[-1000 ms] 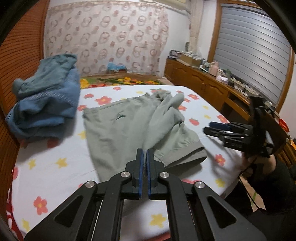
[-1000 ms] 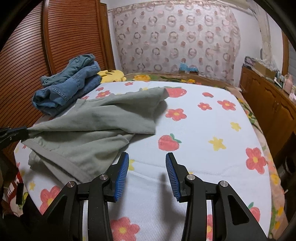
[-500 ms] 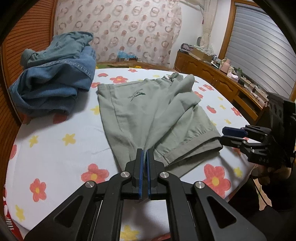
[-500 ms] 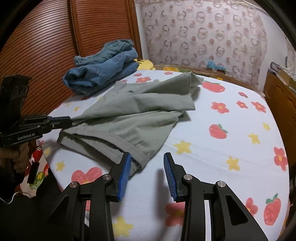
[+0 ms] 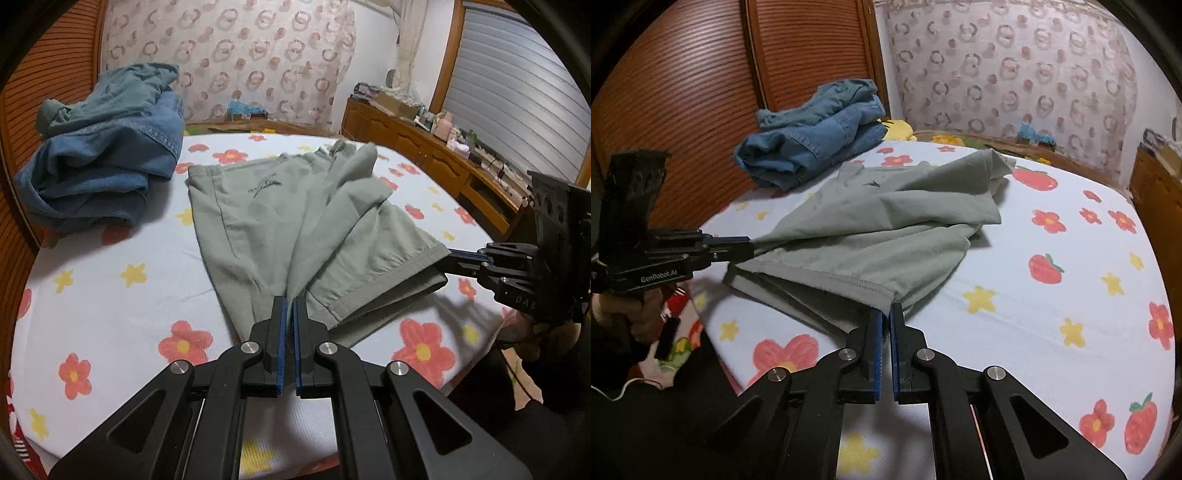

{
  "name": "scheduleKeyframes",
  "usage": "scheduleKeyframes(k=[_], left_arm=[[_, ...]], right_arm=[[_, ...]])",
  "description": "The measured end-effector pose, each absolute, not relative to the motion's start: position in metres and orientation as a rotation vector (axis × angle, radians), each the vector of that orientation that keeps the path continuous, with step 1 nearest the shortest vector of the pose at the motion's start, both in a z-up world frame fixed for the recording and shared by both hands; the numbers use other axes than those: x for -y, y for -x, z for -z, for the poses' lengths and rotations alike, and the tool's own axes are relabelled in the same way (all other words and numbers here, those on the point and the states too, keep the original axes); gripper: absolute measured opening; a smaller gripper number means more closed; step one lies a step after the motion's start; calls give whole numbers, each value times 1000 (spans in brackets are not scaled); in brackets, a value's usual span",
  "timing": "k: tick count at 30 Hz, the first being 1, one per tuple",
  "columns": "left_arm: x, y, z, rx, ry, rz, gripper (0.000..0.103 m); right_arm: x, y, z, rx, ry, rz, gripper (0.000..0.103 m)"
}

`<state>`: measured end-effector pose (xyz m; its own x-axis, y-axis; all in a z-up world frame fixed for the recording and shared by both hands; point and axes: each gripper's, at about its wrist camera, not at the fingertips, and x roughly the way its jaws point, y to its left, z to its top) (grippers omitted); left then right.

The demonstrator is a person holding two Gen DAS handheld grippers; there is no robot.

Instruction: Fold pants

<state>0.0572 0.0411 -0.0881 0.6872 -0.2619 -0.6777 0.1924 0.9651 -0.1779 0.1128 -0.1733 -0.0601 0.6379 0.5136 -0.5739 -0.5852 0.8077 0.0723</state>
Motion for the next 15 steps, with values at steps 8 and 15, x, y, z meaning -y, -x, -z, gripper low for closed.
scheduleKeyframes(k=[8,15], left_arm=[[-45,-48,92,-793,88,221,4],[-46,-43,108,-819,97,211,4]], right_arm=[[180,-91,67,-637,121,-677,3],[178,-96,72,-663,106,-665,4]])
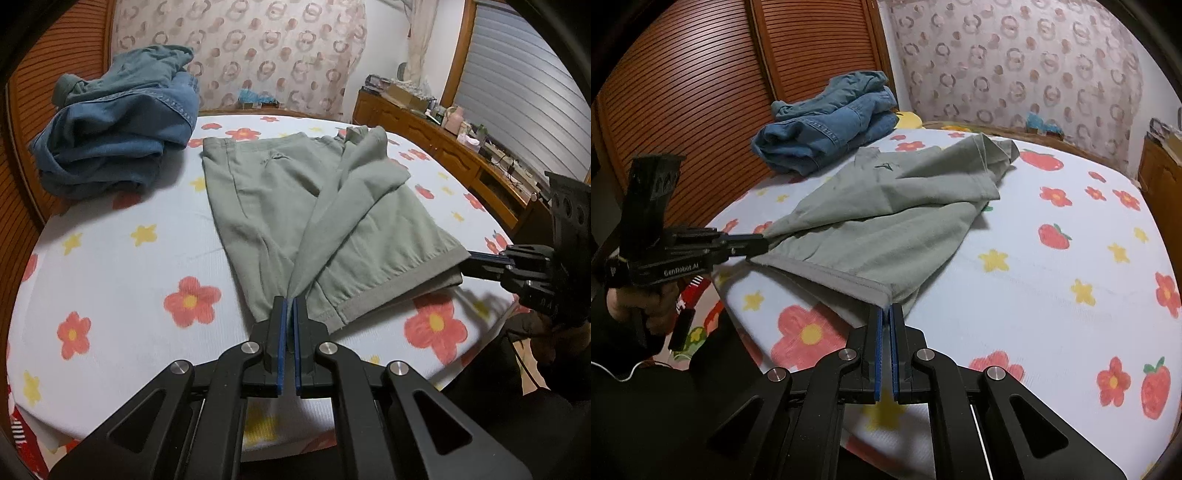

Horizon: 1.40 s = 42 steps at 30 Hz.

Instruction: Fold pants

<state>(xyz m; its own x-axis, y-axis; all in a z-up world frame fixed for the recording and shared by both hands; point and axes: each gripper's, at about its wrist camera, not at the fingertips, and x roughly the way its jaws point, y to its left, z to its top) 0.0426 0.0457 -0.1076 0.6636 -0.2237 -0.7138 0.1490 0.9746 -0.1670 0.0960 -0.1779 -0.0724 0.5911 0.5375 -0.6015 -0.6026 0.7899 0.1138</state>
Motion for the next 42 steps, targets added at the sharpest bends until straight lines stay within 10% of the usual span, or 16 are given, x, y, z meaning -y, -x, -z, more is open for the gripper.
scheduleKeyframes(k=[13,23,42], left_arm=[[-50,-43,98,-809,89,174,11],[-44,-71,81,-761,38,178,76],[52,-151,57,-758,-111,353,70]], right_arm=[[192,-92,56,-617,87,-594,9],[196,-111,51,-579,100,-502,32],[222,-159,57,-585,78,-370,48]])
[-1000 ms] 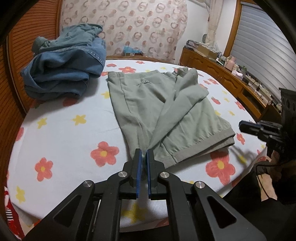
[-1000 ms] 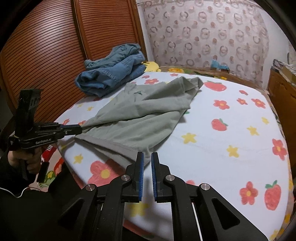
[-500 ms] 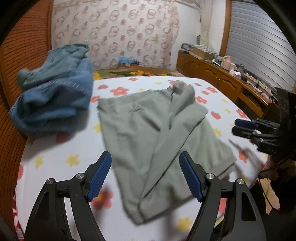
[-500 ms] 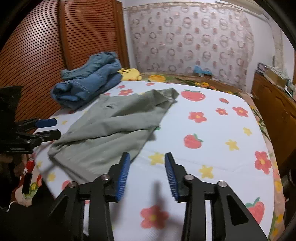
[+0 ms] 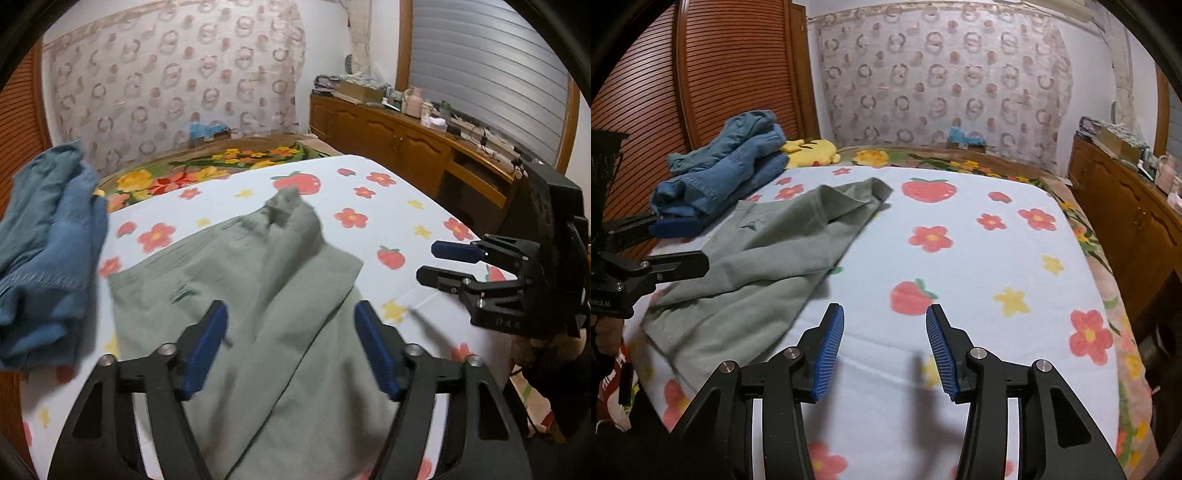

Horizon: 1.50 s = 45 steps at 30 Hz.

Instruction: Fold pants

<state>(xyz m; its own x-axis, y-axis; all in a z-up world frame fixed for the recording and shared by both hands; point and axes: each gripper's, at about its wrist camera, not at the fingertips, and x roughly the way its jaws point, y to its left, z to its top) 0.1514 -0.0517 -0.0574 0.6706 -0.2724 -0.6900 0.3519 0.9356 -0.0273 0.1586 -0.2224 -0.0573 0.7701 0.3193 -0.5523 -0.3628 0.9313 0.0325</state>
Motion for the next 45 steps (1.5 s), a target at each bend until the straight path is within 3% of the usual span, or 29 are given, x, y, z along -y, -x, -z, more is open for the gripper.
scheduleKeyframes(k=[4,8,16,20,23,35,45], left_arm=[[73,-167,63,-786,-149,389,62],[94,-181,69,-829,-188,430,47],[114,-205,84,-902,-247,440,44],[108,-208,83,-899,-239,423,20],[97,-207,75,-882,-192,428,11],[11,-218,35,-759,-140,230,9],[-31,-230,39,-750,-131,154,9]], right_arm=[[228,-165,62,-607,64,-368,49],[230,-167,63,-616,47,-382,49],[235,-168,65,-616,30,-404,49],[235,-171,67,-624,29,-413,49],[235,-172,67,-629,26,-415,49],[233,-174,68,-635,33,-383,49],[235,-170,66,-625,50,-373,49]])
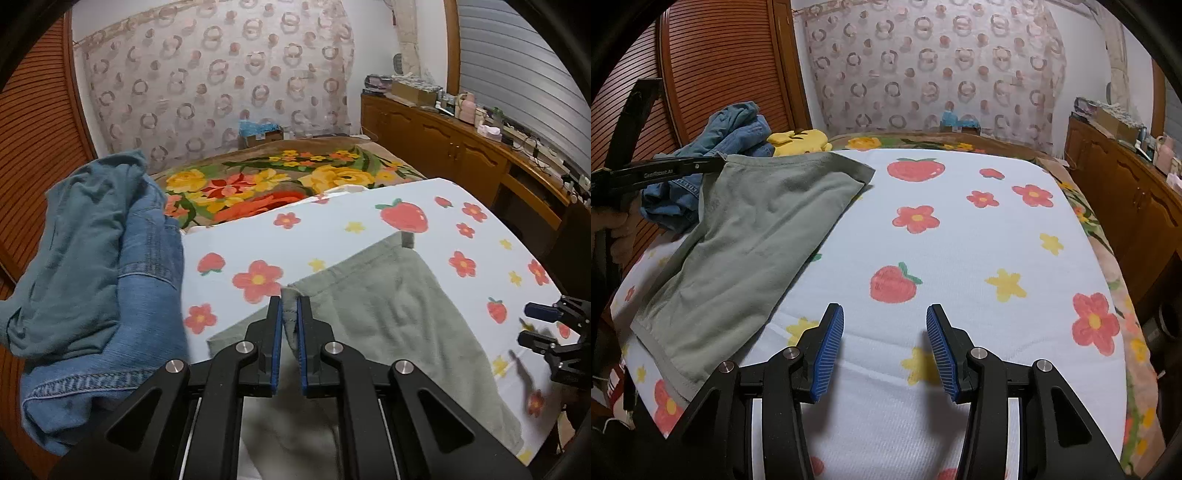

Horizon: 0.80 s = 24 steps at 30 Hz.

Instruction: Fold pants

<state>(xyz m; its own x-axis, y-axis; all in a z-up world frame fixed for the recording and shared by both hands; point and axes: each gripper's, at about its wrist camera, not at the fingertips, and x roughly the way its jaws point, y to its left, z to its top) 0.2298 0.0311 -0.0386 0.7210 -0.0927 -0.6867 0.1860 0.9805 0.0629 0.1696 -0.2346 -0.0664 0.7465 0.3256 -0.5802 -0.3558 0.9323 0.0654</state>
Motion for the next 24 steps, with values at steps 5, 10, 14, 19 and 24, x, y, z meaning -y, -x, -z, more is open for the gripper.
scheduleKeyframes(k=[5,10,14,19,24], left_arm=[[-42,-235,39,-742,-130,129,9],[-55,-241,37,-736,-129,103,7],[-58,-242,42,-757,-117,123,7],[-55,-241,59,-796,-103,166,36],[-47,-240,75,-821,-97,195,44]], right_arm=[[229,-169,64,-629,72,-396,49],[212,-168,56,-619,71,-466,49],[198,-171,52,-615,85,-514,49],[188,-180,52,-623,101,-541,49],[180,-195,50,-625,121,-554,49]])
